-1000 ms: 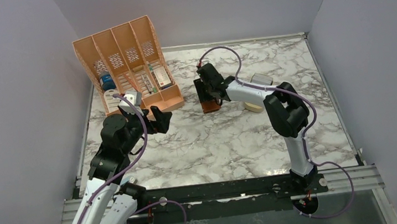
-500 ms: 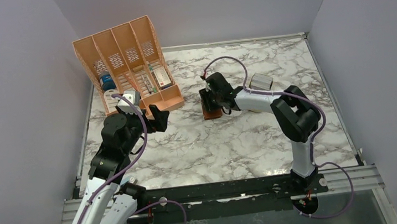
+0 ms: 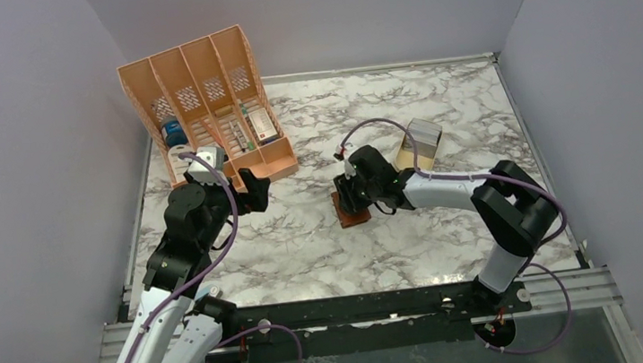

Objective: Put the credit cards into the card holder
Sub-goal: Move the card holder to the center of the board.

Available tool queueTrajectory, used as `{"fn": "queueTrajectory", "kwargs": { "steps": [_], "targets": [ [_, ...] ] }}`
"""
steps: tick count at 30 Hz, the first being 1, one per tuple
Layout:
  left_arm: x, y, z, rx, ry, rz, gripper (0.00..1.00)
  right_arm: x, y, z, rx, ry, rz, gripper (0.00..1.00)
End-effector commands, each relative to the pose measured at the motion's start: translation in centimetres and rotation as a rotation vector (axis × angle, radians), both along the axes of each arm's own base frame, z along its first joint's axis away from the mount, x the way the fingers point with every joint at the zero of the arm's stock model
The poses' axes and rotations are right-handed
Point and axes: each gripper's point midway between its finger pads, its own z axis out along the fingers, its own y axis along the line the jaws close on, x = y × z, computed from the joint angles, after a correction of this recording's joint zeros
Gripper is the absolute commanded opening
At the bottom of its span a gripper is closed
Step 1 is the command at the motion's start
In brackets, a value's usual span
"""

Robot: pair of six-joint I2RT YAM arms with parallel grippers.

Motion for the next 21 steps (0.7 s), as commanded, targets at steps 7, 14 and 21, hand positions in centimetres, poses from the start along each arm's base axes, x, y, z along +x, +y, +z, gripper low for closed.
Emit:
{"fn": "queueTrajectory", "kwargs": {
  "steps": [7,14,21],
  "targets": [
    [0.2,0.5,-0.5,0.001,0.003,0.032,0.94,-6.2,-2.5,-1.5,-0.068,0.164,0.034,0.42],
    [0.1,0.4,-0.9,0.0,0.022,0.034,0.94,-5.1,-2.4,3.3,-0.028,0.112,-0.044,0.42],
    [0.3,0.4,-1.5,0.015,0.055,0.033,0.93,-4.4,-3.4,3.6,-0.098,0.117,-0.135,0.39]
  ]
}}
